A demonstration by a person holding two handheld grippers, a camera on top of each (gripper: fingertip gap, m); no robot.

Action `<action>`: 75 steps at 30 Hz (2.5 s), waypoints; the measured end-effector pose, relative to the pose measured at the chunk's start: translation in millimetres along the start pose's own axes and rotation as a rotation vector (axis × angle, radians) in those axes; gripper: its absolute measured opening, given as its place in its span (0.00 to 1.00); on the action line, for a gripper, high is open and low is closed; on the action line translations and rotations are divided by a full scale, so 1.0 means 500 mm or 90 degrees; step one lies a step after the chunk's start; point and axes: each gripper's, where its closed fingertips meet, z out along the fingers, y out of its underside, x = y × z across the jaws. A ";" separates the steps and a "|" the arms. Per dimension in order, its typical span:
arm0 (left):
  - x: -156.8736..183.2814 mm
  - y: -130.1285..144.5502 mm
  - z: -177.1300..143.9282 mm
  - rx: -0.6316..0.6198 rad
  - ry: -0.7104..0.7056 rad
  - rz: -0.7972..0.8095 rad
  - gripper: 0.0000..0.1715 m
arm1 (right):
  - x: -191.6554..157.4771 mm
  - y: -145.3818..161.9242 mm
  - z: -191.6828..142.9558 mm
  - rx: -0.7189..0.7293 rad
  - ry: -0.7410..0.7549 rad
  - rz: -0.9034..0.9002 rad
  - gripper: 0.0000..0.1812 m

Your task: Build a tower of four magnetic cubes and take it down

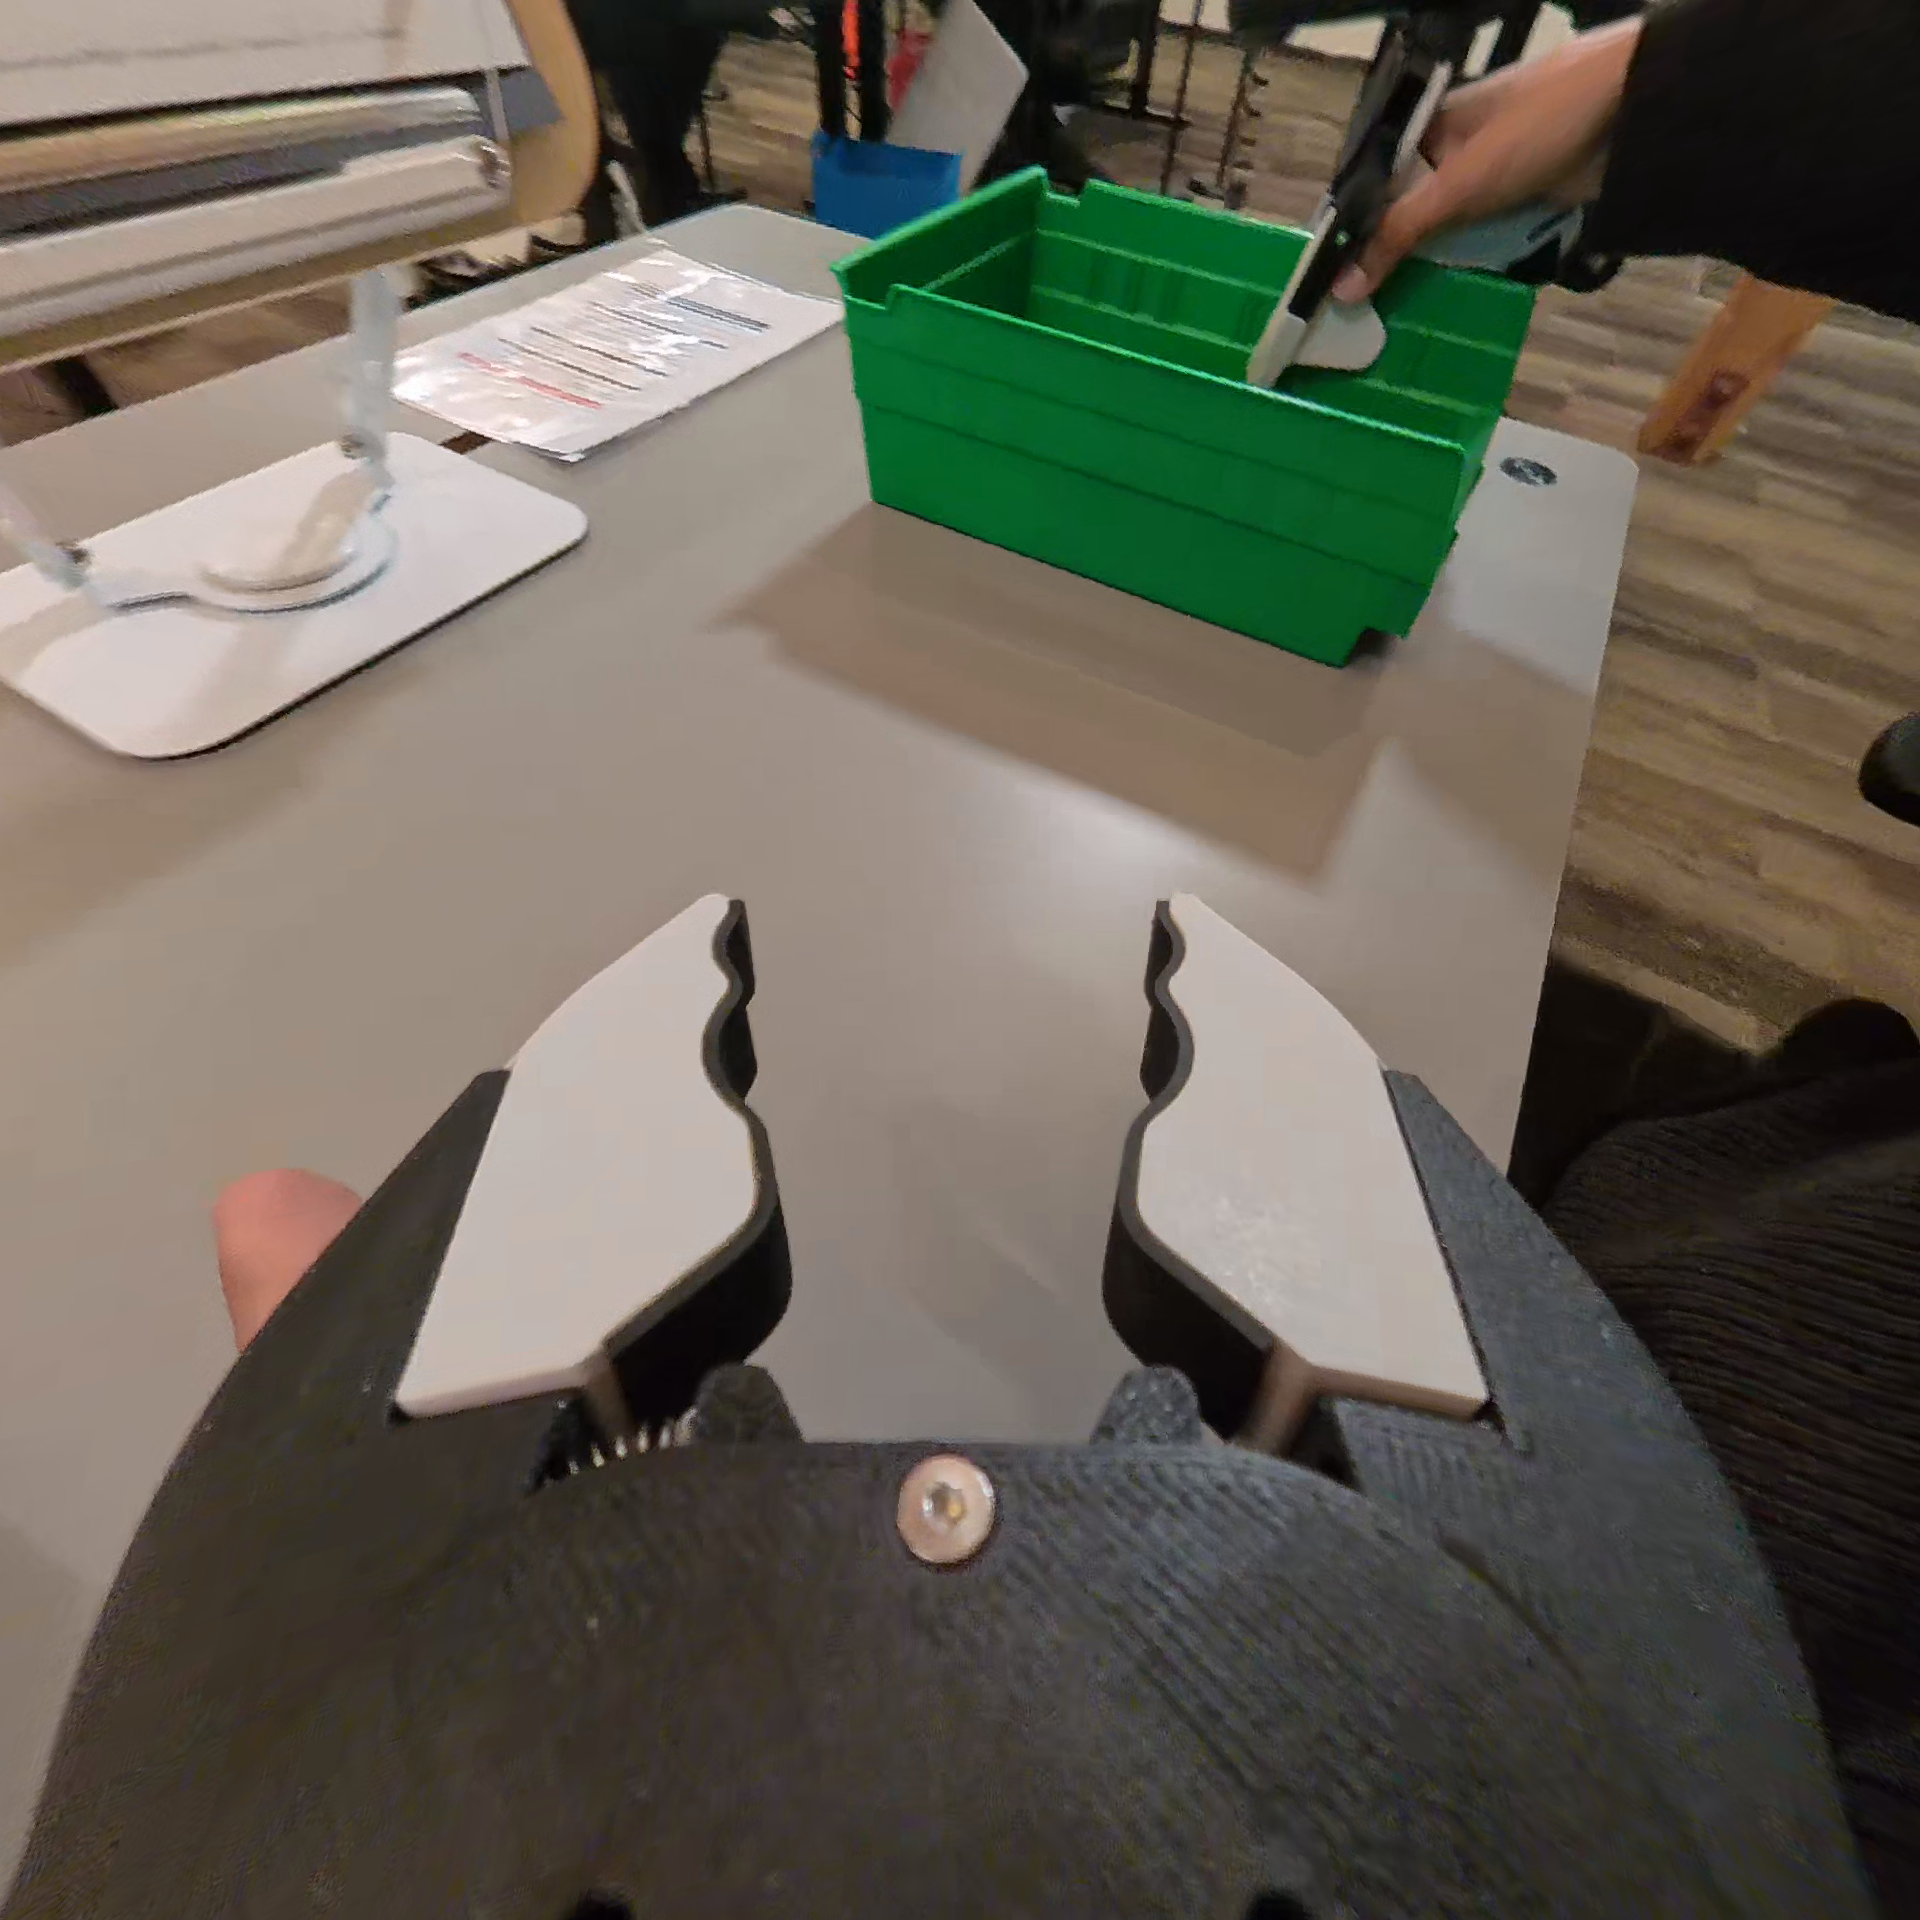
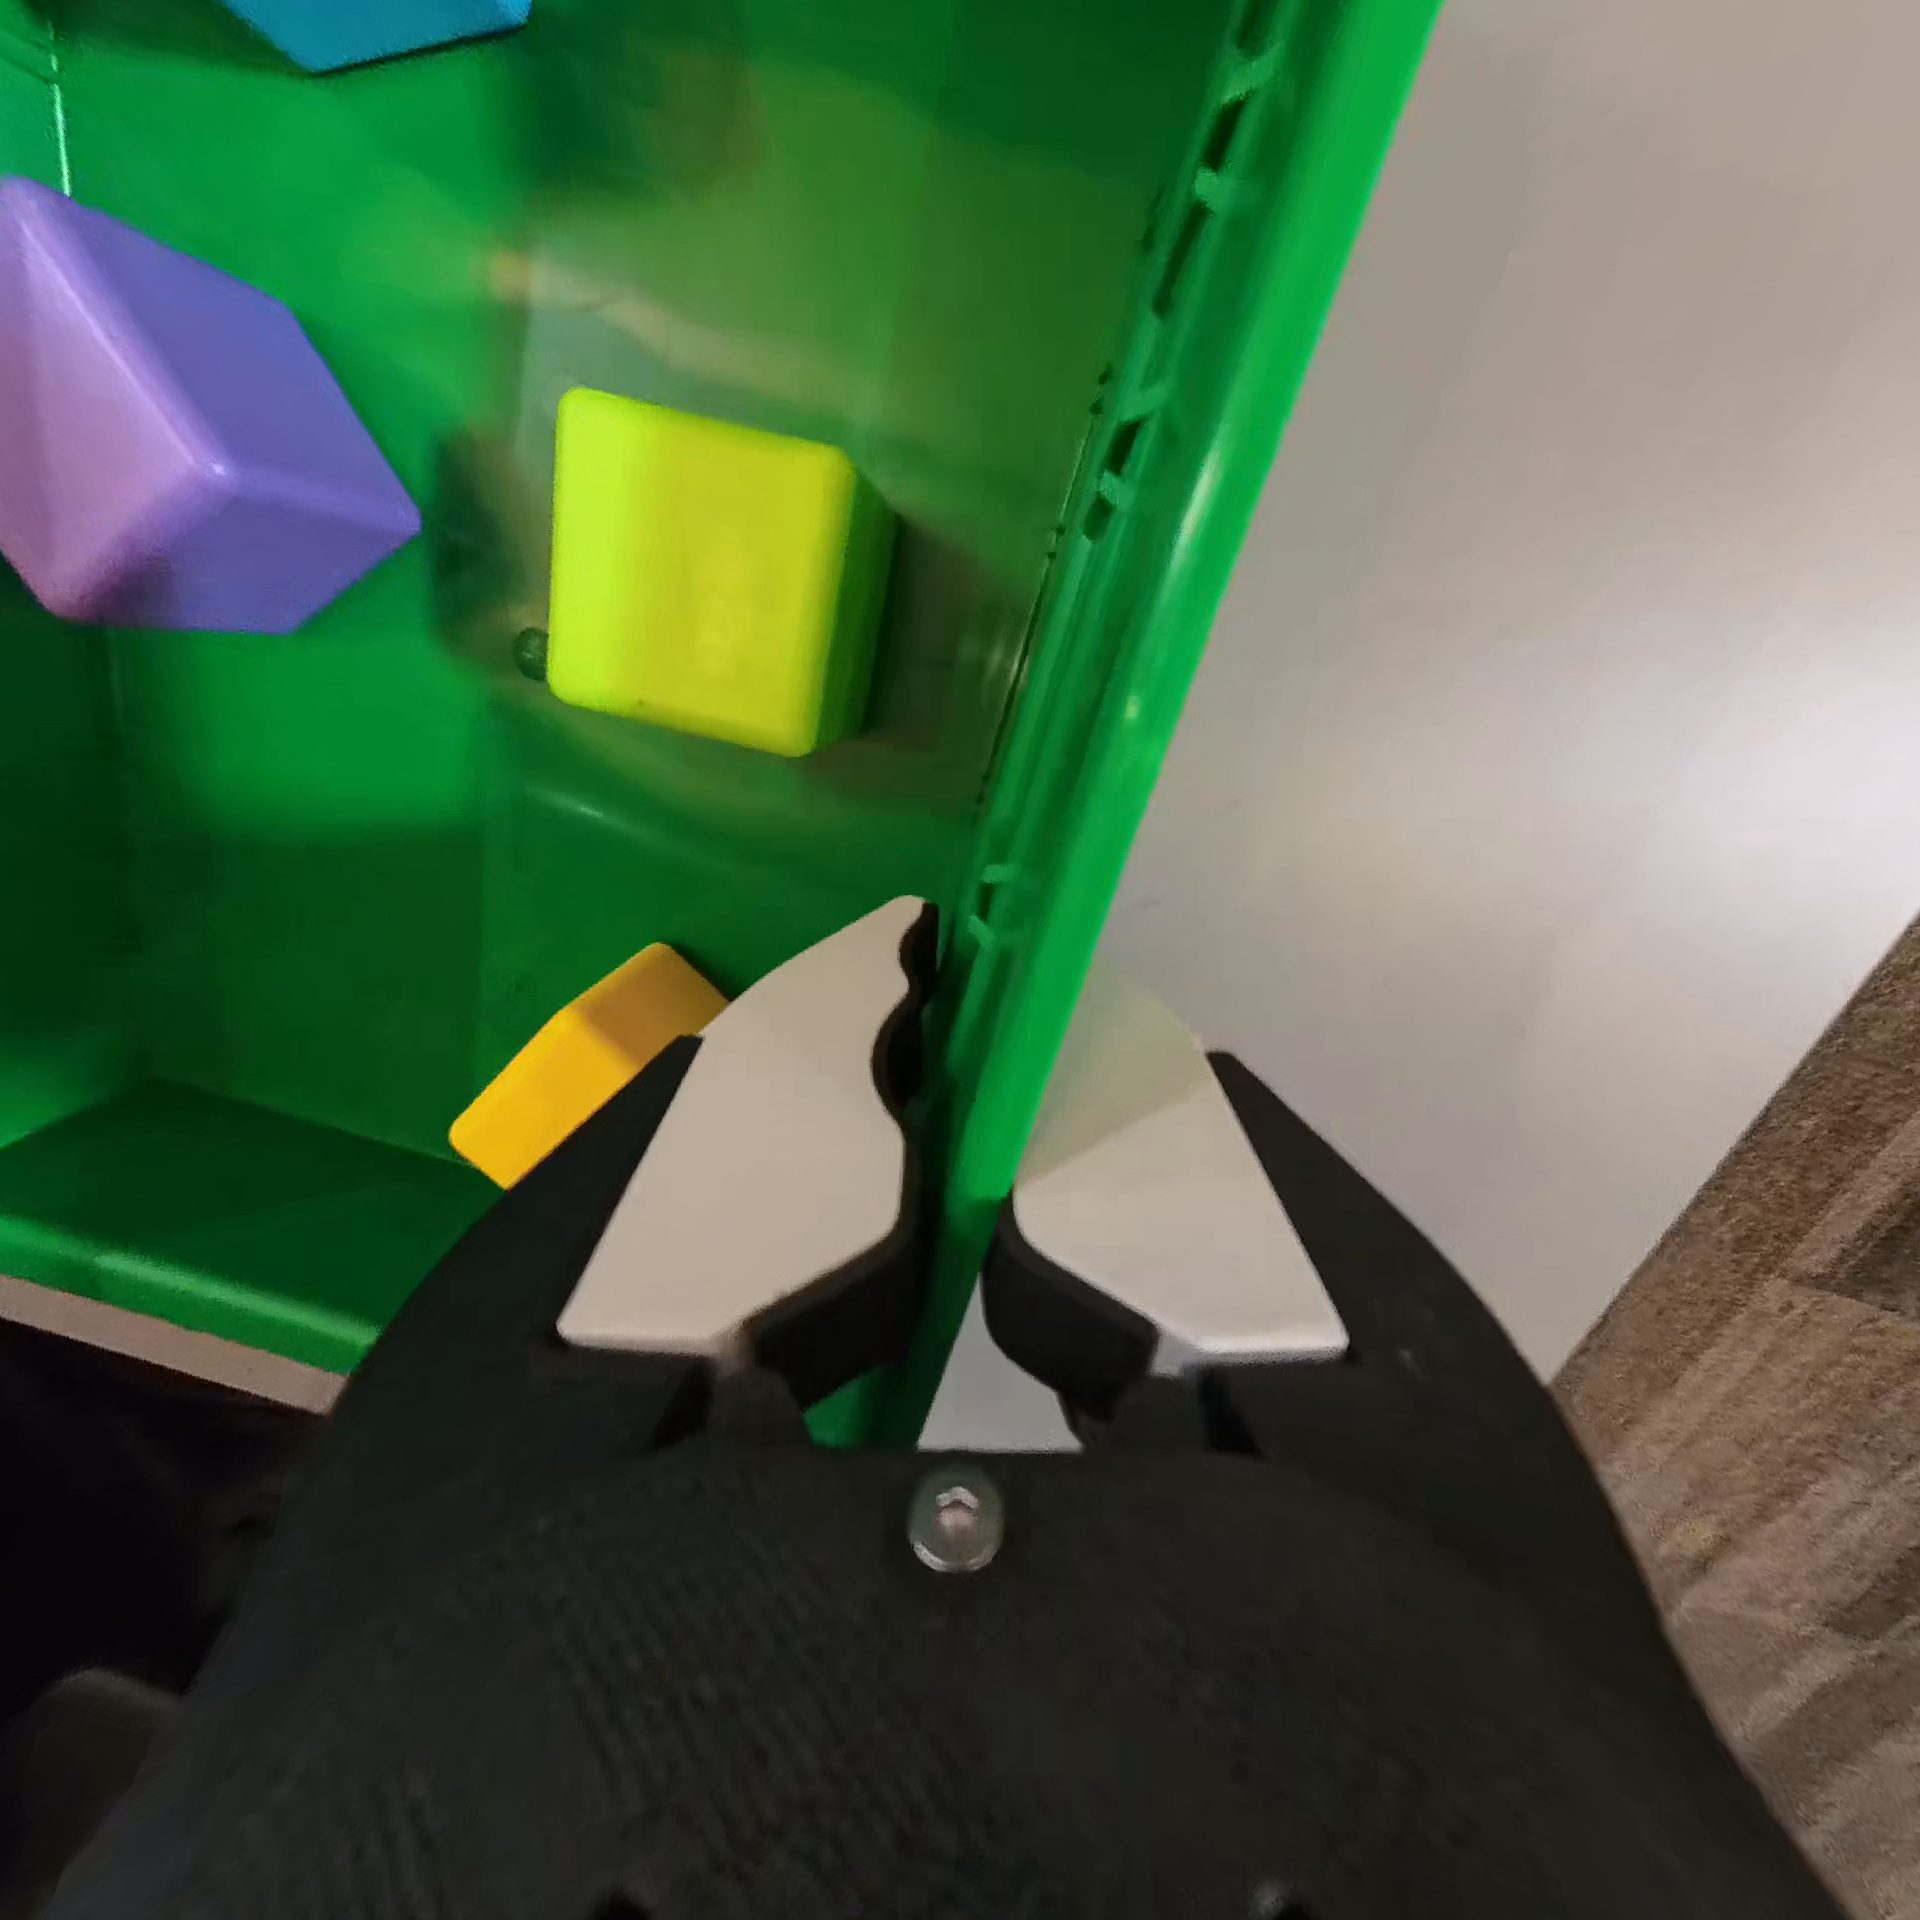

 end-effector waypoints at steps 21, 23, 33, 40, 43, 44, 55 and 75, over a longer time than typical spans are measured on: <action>-0.378 0.176 -0.352 -0.259 -0.599 -0.039 0.33 | -0.215 -0.079 0.023 -0.004 -0.031 -0.004 0.03; -0.378 0.194 -0.340 -0.281 -0.576 -0.033 0.17 | -0.256 -0.093 0.032 -0.013 -0.039 -0.029 0.03; -0.388 0.196 -0.357 -0.249 -0.554 -0.039 0.03 | -0.514 -0.188 0.088 -0.031 -0.078 -0.103 0.02; -0.383 0.130 -0.446 -0.158 -0.576 -0.072 0.03 | -0.739 -0.308 0.138 -0.040 -0.088 -0.156 0.02; -0.370 0.102 -0.509 -0.146 -0.624 -0.042 0.04 | -0.851 -0.354 0.164 -0.041 -0.101 -0.151 0.02; -0.362 0.092 -0.531 -0.142 -0.637 -0.037 0.04 | -0.889 -0.372 0.171 -0.038 -0.102 -0.154 0.02; -0.255 0.132 -0.773 -0.064 -0.746 -0.134 0.03 | -1.312 -0.486 0.210 0.010 -0.230 -0.096 0.15; -0.075 0.014 -0.731 0.006 -0.688 -0.079 0.03 | -1.169 -0.376 -0.103 0.341 -0.523 -0.180 0.27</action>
